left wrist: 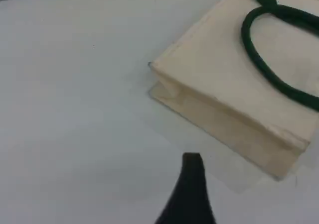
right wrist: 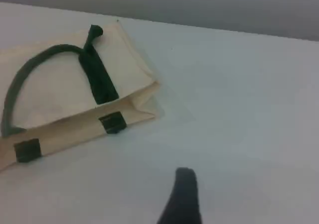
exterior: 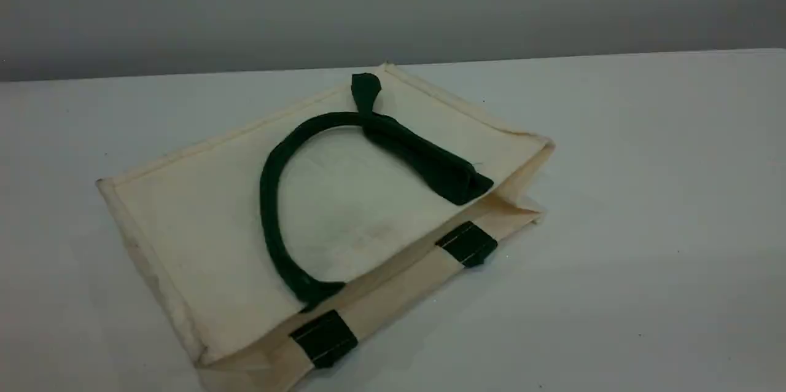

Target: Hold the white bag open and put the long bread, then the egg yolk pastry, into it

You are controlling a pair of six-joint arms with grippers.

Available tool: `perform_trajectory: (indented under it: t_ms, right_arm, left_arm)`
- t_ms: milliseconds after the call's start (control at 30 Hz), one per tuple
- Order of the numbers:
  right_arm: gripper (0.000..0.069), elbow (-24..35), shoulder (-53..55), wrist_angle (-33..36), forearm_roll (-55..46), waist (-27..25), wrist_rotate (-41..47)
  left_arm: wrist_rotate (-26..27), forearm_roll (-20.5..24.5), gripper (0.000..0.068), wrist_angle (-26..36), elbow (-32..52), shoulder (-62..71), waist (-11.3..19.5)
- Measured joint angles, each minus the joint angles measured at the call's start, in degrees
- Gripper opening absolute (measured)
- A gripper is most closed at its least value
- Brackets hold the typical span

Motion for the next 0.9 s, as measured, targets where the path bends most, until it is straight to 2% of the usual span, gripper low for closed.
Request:
perform_trajectory:
  t_ms: [300, 367, 467, 667, 767, 900]
  right_arm:
    - [0.0589, 0.00, 0.00, 0.00, 0.10, 0.00, -0.06]
    - [0.0589, 0.00, 0.00, 0.00, 0.16, 0.00, -0.06]
    - [0.0589, 0.00, 0.00, 0.00, 0.55, -0.39, -0.06]
    - [0.0589, 0.00, 0.00, 0.00, 0.72, -5.23, -0.06]
    - [0.0589, 0.00, 0.00, 0.00, 0.66, -5.44, -0.06]
    - [0.0589, 0.00, 0.00, 0.00, 0.80, -7.32, -0.06]
  left_arm:
    - [0.00, -0.06, 0.0578, 0.07, 0.00, -0.71, 0.00]
    - [0.00, -0.06, 0.0578, 0.01, 0.00, -0.67, 0.83]
    - [0.04, -0.14, 0.0578, 0.01, 0.00, -0.67, 4.73]
    - [0.04, -0.14, 0.0578, 0.01, 0.00, -0.67, 14.65]
    - [0.04, -0.14, 0.0578, 0.01, 0.00, -0.67, 18.77]
    - [0.04, -0.14, 0.0578, 0.01, 0.00, -0.67, 20.48]
